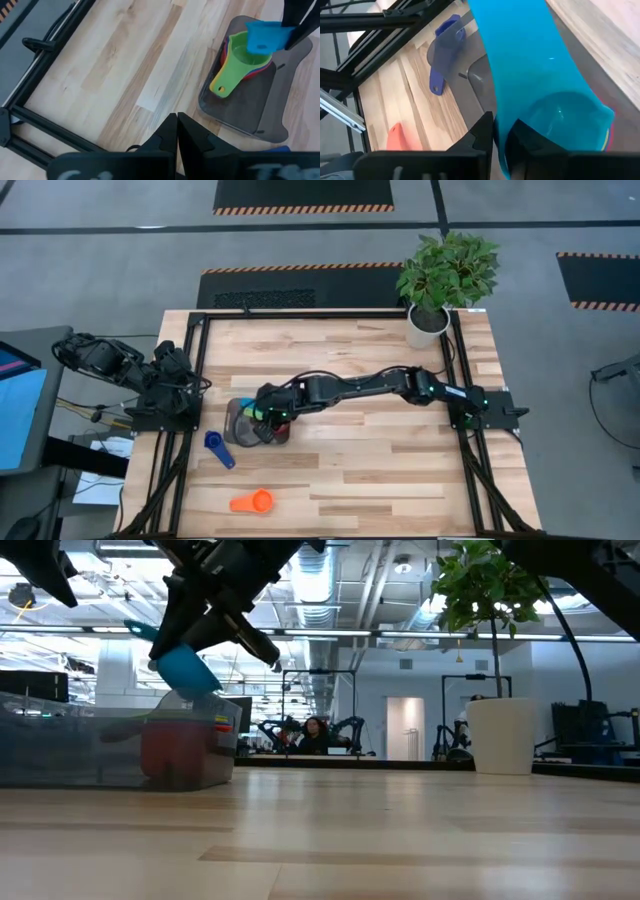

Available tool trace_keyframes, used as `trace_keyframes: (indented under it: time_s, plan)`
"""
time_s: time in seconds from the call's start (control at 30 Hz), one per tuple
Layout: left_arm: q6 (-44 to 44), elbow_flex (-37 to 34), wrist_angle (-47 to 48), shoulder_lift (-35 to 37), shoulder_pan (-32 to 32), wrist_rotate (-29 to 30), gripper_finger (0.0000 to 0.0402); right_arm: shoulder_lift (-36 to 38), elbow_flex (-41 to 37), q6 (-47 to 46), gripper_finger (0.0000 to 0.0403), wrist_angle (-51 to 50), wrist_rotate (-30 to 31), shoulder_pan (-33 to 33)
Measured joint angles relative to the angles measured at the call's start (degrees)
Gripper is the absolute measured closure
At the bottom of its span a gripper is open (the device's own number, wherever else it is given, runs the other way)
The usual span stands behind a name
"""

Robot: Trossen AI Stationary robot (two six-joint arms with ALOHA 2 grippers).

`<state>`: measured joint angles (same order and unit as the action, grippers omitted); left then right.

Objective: Nest measuring cups in basket
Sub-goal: Stack the light blue measuring cup on top of the green measuring cup in the black bin, then stack the orange measuring cup on top of the light blue measuring cup in the black bin

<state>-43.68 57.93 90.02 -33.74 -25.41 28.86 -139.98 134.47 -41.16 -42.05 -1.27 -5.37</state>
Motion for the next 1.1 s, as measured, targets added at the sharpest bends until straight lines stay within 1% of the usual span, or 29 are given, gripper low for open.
trace_keyframes:
  time_s: [0.2,0.33,0.47,0.57,0.67,0.83,0.93,1.03,1.1]
  plan:
    - [-0.31,0.0,0.0,-0.02,0.0,-0.02,0.0401,0.0,0.0,-1.01,0.0337,-3.43,-0.11,0.0]
    - [-0.31,0.0,0.0,0.0,-0.01,-0.02,0.0401,0.0,0.0,-0.84,0.0329,-3.57,-0.11,0.17]
    - [-0.61,0.0,-0.02,0.0,-0.02,-0.02,0.0401,0.0,0.0,-0.84,0.0298,-1.88,0.19,0.62]
    - [-0.94,0.0,-0.18,-0.01,-0.01,-0.34,0.0401,0.0,0.0,-0.86,0.0269,-2.37,2.23,0.85]
    - [-1.05,-0.02,-1.05,-0.02,-0.02,-0.83,0.0401,0.0,0.0,-0.86,0.0244,-2.25,2.55,1.12]
    - [-1.07,-0.02,-1.02,-0.01,-0.01,-1.19,0.0401,0.0,0.0,-1.2,0.0222,-2.05,2.11,1.16]
    - [-1.0,-0.02,-1.02,-0.02,0.0,-1.32,0.0401,0.05,0.0,-4.23,0.0221,2.13,-2.86,1.44]
    - [-0.22,-0.02,-1.01,-0.02,-0.02,-2.86,0.0401,0.51,0.03,-4.63,0.0228,9.92,-9.5,2.51]
    - [-1.35,-0.04,-1.2,-0.02,0.0,-4.62,0.0401,0.68,0.09,-7.55,0.0235,13.59,-15.28,3.77]
